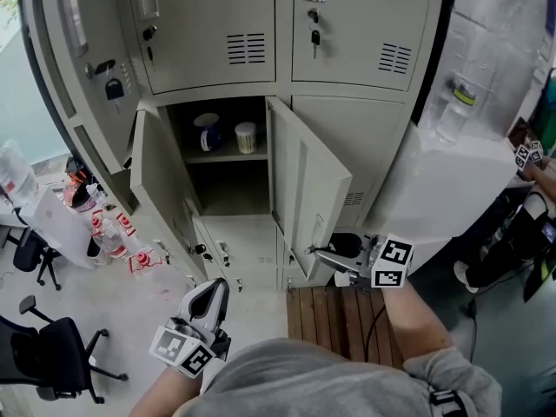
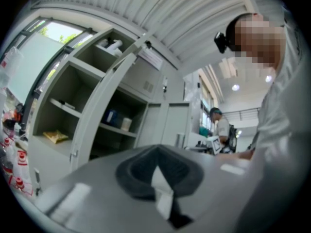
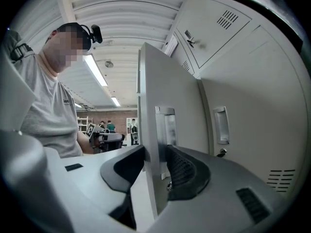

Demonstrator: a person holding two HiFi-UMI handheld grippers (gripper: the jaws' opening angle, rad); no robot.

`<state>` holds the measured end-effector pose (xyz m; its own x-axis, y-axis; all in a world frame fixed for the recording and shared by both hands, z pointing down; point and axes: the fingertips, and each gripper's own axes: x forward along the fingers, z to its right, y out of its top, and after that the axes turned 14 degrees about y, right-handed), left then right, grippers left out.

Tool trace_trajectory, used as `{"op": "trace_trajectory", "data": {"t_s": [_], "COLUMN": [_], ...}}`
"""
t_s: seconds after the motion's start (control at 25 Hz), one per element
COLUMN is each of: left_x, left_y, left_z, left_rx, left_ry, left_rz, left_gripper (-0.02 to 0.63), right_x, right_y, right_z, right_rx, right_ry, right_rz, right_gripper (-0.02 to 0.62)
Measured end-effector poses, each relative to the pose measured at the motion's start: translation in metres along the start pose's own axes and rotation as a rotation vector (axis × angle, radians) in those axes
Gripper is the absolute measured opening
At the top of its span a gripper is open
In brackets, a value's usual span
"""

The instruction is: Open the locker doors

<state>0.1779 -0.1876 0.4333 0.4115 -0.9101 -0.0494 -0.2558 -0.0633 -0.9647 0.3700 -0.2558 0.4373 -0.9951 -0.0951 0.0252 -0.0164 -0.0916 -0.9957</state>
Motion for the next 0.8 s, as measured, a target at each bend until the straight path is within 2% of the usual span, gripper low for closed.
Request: {"op": "trace_trajectory", "data": {"t_s": [0.2,0.32,0.48,0.56,0.64,0.8], "left_x": [-0.012,-0.025,-0.052,-0.070,-0.091,-0.134], "left_y": [0.002,0.005,0.016,0.022,0.029,0.041], "left_z": [-0.008,-0.018,-0.041,-0.057,-0.077,-0.119], "left_rx": [-0.006,-0.006,-0.002,0.002,0.004,0.009], "left_ry": [-0.019,-0.033,-0.045,-0.047,-0.041,-0.032], "left_rz": [0.002,0.003,0.004,0.004,0.000,-0.002], "left_gripper": [0.005,0.005,0.005,0.005,0.005,0.005], "right_x": [0.002,-0.011,-0.032,-0.027,-0.002,0.082], "right_y": [-0.001,-0.002,-0.007,-0.022,-0.041,-0.064], "right_z": [0.002,0.001,-0.016,-0.036,-0.062,-0.111], "right_rx": [-0.011,-0.011,0.044,0.082,0.118,0.162], "right_ry": [-0.110,-0.251,-0.471,-0.537,-0.549,-0.482], "right_rz": [-0.005,0.014,0.141,0.167,0.158,0.135], "right_gripper": [0.144,0.147,0.153,0.146,0.132,0.110]}}
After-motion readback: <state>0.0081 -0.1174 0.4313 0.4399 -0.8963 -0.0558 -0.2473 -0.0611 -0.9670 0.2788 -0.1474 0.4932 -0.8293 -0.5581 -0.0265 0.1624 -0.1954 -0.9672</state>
